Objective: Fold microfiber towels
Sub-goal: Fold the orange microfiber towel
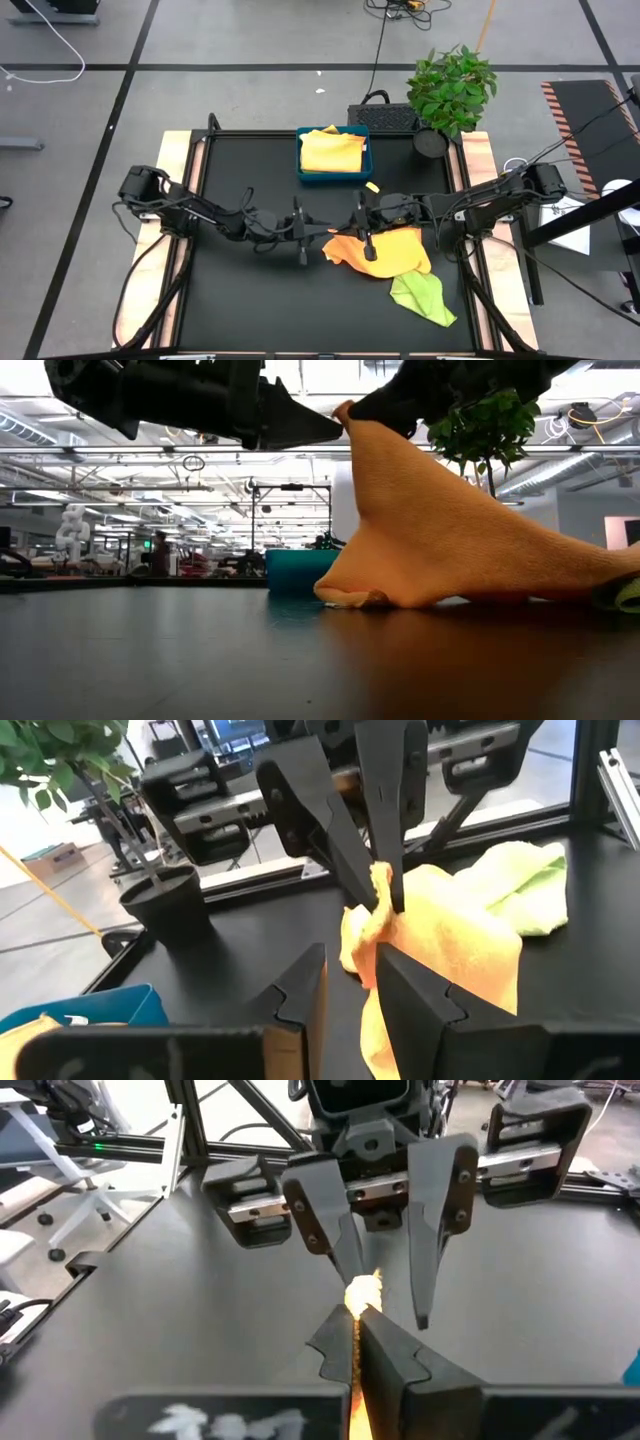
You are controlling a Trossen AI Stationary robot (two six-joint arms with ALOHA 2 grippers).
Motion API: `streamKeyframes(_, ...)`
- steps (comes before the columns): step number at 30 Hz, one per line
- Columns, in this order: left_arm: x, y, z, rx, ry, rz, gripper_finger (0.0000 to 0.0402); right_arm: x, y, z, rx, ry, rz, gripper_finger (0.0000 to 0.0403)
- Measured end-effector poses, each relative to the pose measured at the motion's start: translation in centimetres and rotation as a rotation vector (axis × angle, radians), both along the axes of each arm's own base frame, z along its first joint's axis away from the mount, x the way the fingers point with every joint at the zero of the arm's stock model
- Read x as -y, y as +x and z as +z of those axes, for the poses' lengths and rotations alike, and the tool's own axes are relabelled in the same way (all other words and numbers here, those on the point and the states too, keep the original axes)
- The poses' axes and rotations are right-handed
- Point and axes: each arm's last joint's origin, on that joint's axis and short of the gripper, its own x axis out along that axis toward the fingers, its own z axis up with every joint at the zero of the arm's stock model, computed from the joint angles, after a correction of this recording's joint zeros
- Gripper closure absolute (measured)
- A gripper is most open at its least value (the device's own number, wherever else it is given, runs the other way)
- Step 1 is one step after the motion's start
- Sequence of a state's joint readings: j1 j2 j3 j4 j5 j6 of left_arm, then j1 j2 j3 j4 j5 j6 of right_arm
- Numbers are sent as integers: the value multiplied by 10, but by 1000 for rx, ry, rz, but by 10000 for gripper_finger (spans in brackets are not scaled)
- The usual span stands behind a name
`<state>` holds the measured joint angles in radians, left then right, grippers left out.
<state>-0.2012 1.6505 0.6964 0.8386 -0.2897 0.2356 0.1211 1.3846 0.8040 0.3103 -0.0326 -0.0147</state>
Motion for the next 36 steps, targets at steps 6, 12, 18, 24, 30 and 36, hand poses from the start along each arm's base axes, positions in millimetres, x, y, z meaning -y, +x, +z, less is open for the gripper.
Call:
streamKeyframes(6, 0, 0, 1, 3, 20, -3, 311, 0, 0, 0, 1, 0, 0, 403)
streamKeyframes(12, 1, 0, 5, 44, 31, -27, 312, 0, 0, 0, 0, -1, 0, 403)
streamKeyframes(18, 1, 0, 5, 41, 70, -39, 312, 0, 0, 0, -1, -1, 0, 403)
streamKeyframes(24, 1, 0, 5, 36, 129, -49, 345, 0, 0, 0, 0, -6, -1, 403)
streamKeyframes(30, 0, 0, 5, 30, 188, -34, 395, 1, 0, 0, 7, -11, -28, 401)
streamKeyframes(36, -1, -9, 28, 69, 303, 51, 399, 3, -2, 7, 42, -17, -64, 359)
